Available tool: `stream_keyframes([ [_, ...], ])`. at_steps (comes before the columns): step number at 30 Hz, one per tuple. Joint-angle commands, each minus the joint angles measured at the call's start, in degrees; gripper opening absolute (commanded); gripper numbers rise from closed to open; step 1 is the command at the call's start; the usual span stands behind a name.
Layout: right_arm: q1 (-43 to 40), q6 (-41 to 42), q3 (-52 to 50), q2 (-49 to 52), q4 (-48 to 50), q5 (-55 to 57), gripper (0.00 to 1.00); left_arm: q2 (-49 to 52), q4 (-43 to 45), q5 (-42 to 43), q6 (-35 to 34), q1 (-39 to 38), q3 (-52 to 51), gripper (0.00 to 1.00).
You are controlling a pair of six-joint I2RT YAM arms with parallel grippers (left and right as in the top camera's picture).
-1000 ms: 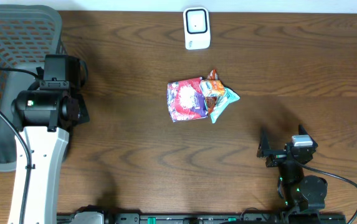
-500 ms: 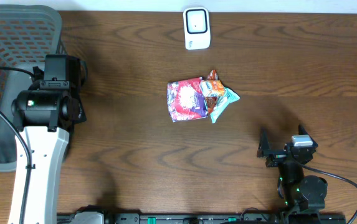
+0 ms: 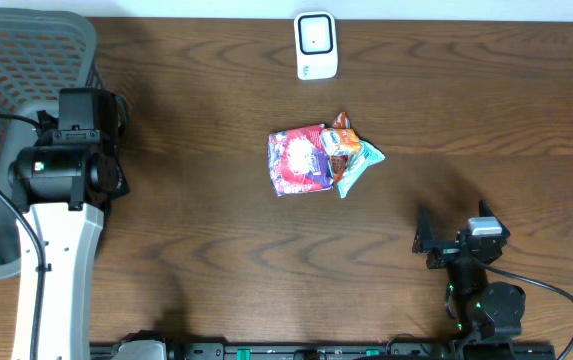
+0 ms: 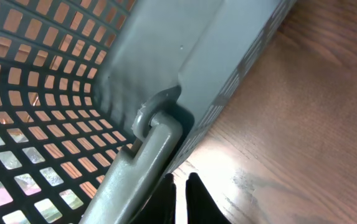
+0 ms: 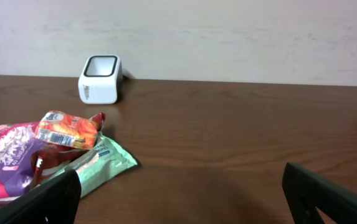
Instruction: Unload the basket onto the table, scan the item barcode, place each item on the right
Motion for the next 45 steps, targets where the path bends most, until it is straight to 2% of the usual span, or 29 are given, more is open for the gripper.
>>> stream_keyframes([
  [1,-0.09,-0.44,-0.04,-0.09,-0.22,-0.33,0.99,-0.42,0.24,-1.33,-1.4,0.5,0.33,0.11],
  [11,-0.09,-0.44,-0.04,-0.09,-0.22,-0.33,0.99,-0.44,1.11,6.54,-1.33,0.44,2.69,0.13],
  [17,-0.09,-0.44,-0.04,-0.09,-0.22,-0.33,0.99,-0.83,1.16,8.33,-1.33,0.44,6.56,0.17],
  [19,-0.09,-0.44,-0.04,-0.09,-0.22,-0.33,0.99,-1.09,1.38,8.85,-1.31,0.44,7.63,0.28],
  [20,-0.09,-0.44,-0.04,-0.09,-0.22,-0.33,0.99,-1.25,1.7,9.49,-1.14,0.44,7.89,0.36],
  [22,-0.09,-0.44,-0.04,-0.09,-0.22,-0.33,0.99,-1.77,3.23,11.19,-0.9,0.44,8.0,0.41],
  [29,-0.09,-0.44,-0.04,-0.09,-0.22,-0.33,0.99,-1.36,10.34,24.81,6.67,0.44,7.98,0.43],
  [36,-0.09,-0.44,-0.04,-0.09,-0.22,-0.33,0.99,2.08,16.02,24.83,6.88,0.46,7.93,0.43],
  [39,-0.09,-0.44,-0.04,-0.09,-0.22,-0.33,0.99,4.39,17.46,24.7,9.97,0.46,7.93,0.43],
  [41,-0.09,-0.44,-0.04,-0.09,-0.22,-0.33,0.99,6.23,18.6,22.86,12.44,0.46,7.93,0.43],
  [45,-0.09,-0.44,-0.04,-0.09,-0.22,-0.33,0.99,9.03,19.39,17.86,12.66,0.52,7.93,0.43],
])
